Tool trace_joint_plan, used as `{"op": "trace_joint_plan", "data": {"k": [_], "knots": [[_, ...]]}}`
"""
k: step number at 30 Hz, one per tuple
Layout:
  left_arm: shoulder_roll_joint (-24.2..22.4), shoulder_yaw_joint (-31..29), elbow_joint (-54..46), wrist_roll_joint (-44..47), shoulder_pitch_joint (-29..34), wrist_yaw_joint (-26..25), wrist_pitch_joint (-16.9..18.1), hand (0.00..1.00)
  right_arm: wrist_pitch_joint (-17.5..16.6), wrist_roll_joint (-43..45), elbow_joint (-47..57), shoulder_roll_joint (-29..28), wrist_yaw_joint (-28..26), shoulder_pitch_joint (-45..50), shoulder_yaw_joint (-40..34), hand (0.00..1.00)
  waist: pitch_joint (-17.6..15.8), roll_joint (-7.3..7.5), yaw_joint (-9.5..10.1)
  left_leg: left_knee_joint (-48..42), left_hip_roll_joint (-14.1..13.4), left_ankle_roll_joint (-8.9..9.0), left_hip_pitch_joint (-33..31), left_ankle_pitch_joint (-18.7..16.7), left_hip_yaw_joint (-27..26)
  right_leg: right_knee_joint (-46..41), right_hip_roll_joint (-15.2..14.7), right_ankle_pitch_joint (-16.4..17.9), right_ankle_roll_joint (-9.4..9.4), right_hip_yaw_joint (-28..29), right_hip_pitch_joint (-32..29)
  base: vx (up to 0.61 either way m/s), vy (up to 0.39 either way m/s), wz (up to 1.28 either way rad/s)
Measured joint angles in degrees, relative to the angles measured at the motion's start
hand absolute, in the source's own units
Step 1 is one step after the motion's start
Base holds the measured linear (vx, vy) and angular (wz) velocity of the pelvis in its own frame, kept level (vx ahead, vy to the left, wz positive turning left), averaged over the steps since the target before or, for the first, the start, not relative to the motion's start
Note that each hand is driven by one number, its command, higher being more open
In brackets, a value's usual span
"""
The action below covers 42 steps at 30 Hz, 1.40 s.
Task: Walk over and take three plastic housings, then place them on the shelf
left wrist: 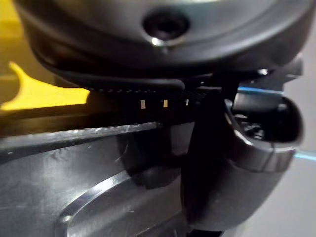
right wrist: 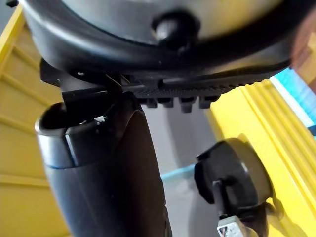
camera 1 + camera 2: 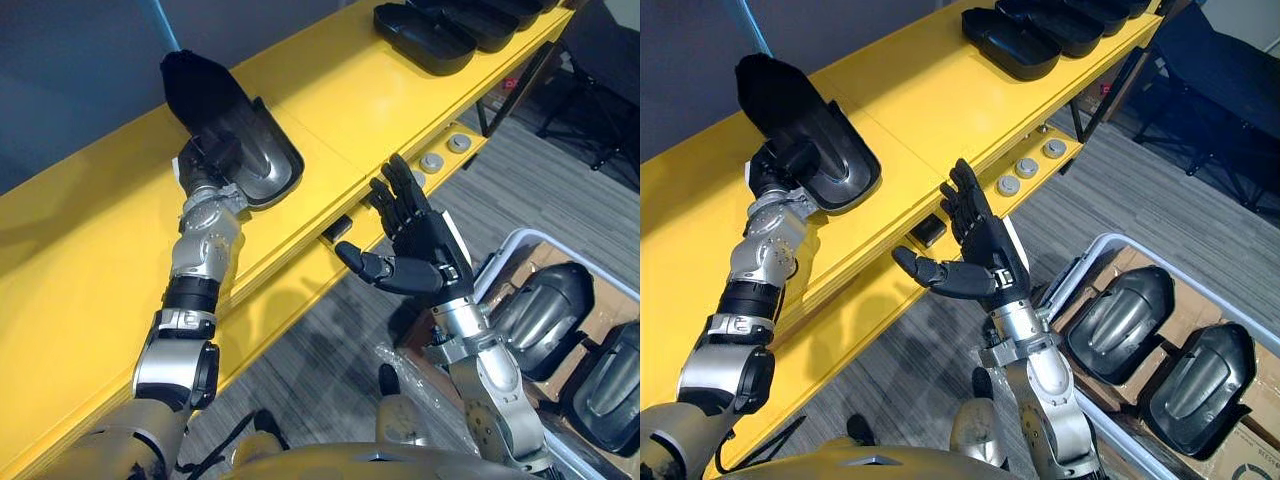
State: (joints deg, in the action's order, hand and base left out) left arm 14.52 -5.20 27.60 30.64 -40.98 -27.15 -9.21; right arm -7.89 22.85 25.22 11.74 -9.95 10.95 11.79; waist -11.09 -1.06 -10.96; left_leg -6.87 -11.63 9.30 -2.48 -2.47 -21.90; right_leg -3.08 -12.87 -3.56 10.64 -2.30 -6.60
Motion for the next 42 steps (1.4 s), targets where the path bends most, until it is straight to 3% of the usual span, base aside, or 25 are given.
{"op": "trace_joint_plan", "data": {"k": [3, 4, 9, 24, 31, 34, 37, 42], "knots": [[0.0, 0.0, 0.4, 0.0, -0.9, 0.1, 0.0, 0.0, 0.4, 0.0, 0.0, 1.4, 0.2, -0.7, 0.4, 1.0, -0.7, -0.3, 0.51, -0.1, -0.1, 0.03, -0.1, -0.1, -0.6, 0.0, 0.0, 0.0, 0.0, 0.4, -0.3, -0.03, -0.003, -0.08], [0.2, 0.0, 2.1, 0.0, -2.3, 0.1, -0.1, 1.0, 0.8, 0.0, 0.0, 2.1, 0.2, -0.7, 0.4, 1.0, -1.0, -0.29, 1.07, -0.2, -0.1, -0.01, -0.1, -0.3, -1.1, 0.0, 0.0, 0.0, 0.01, 0.8, -0.3, -0.03, -0.001, -0.11], [2.3, 0.0, 3.9, 0.5, -4.8, -0.3, -0.9, 1.0, 1.1, 0.1, 0.0, 3.0, 0.6, -0.7, 1.6, 1.0, -2.3, -0.31, 1.02, -2.4, -1.1, -0.2, -1.2, -1.7, -1.9, 0.0, 0.0, 0.0, 0.01, 0.8, -0.6, -0.02, 0.003, -0.04], [2.5, -2.7, 6.9, 2.7, -9.0, -6.9, -0.7, 1.0, 1.1, 0.1, 0.0, 3.3, 3.4, -1.2, 5.2, 1.0, -3.2, -0.25, 0.79, -3.7, -1.5, -0.13, -1.1, -2.0, -2.0, -0.3, 0.0, 0.0, 0.04, 0.4, -0.3, 0.0, 0.001, 0.01], [2.5, -4.2, 8.4, -4.7, -9.0, -10.2, -2.5, 1.0, 1.1, 0.1, 0.0, 3.1, 3.4, 0.0, 7.1, 1.0, -3.2, -0.23, -0.25, -1.1, -0.9, -0.22, 1.3, -0.7, -1.8, -0.9, 0.1, 0.0, 0.06, -0.4, 1.2, 0.0, -0.006, 0.04], [3.4, -4.6, 8.4, -6.8, -9.0, -9.4, -5.3, 1.0, 1.1, 0.1, 0.0, 3.0, 3.0, 0.0, 7.1, 1.0, -3.2, -0.21, -0.14, 0.2, -0.6, -0.19, 2.8, 0.0, -1.5, -0.8, 0.1, 0.1, 0.05, -0.8, 2.2, -0.01, -0.002, 0.07], [6.7, -4.5, 8.4, -10.0, -8.6, -4.4, -8.7, 1.0, 1.1, 0.1, -0.1, 2.9, 2.9, 0.2, 7.3, 1.0, -3.1, -0.27, -0.27, 1.9, 0.1, -0.24, 4.3, 1.0, -1.3, -0.5, 0.0, 0.1, 0.02, -1.1, 3.4, -0.01, 0.009, 0.05], [12.2, -4.4, 8.1, -13.7, -7.8, 1.3, -9.7, 1.0, 1.0, 0.1, -0.6, 2.9, 2.7, 1.3, 6.7, 1.0, -2.3, -0.63, -0.23, 4.0, 0.5, -0.02, 6.1, 2.3, -0.1, 0.4, 0.1, 0.4, -0.42, -3.0, 5.7, -0.01, -0.007, 0.13]]}}
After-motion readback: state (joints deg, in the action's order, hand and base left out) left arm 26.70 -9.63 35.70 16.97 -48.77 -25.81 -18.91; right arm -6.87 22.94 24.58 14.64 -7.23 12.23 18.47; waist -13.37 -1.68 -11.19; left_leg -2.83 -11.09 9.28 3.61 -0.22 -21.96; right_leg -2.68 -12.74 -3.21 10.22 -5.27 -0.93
